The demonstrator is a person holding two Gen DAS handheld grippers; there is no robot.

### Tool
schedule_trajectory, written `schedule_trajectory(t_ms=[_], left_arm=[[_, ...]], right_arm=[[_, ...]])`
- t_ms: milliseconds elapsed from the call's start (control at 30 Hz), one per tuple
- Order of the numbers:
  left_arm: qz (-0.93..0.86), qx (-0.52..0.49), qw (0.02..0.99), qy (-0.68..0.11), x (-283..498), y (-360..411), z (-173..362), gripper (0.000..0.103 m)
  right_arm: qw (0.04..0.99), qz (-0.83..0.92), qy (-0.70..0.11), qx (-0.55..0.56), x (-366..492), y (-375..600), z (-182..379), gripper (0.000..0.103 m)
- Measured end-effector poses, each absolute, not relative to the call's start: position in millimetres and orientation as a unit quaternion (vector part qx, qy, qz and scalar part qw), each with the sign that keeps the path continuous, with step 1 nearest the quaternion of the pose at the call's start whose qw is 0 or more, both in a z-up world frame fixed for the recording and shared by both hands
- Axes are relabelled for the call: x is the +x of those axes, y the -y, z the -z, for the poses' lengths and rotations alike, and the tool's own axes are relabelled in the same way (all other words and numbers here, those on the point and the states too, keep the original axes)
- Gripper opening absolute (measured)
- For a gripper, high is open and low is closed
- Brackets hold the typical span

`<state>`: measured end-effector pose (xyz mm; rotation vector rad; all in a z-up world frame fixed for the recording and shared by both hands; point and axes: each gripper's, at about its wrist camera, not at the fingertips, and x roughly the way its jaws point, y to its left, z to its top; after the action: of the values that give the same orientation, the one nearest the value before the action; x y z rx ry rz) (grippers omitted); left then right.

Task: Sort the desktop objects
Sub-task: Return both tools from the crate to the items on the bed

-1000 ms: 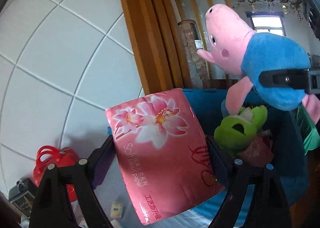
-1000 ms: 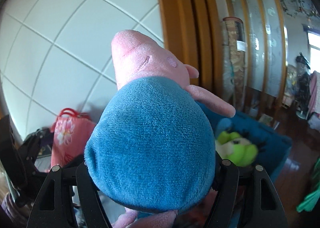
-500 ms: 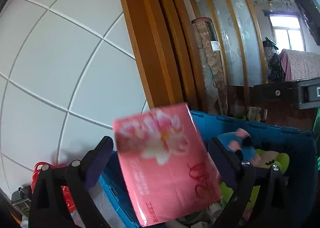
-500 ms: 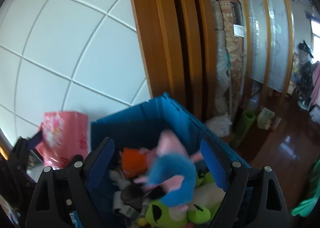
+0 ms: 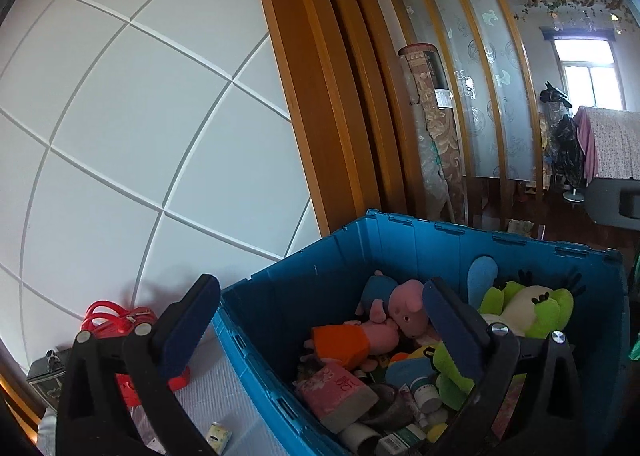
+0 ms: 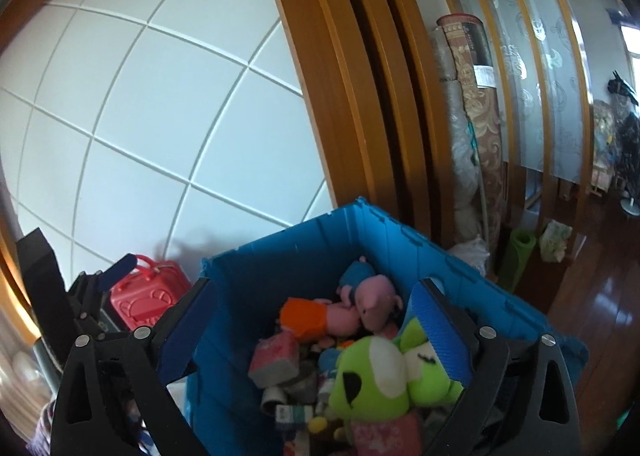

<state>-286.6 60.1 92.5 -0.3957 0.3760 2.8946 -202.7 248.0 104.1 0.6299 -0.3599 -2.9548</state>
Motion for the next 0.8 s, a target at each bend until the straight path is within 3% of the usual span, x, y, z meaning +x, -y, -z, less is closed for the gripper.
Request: schedule_trajectory(t_ms=[400, 800], left_arm=[[-0.982, -0.146, 0.09, -0.077, -180.3, -4.5, -53.5, 0.103], [-0.977, -0.193, -0.007, -0.09, -75.5, 160.9, 1.4, 0.103]], right_arm=[[0.032, 0.986, 0.064, 0.149, -87.6, -190.4, -79.0, 0.102], [0.109, 0.983, 0.039, 0.145, -28.9, -37.1, -41.1, 0.102]])
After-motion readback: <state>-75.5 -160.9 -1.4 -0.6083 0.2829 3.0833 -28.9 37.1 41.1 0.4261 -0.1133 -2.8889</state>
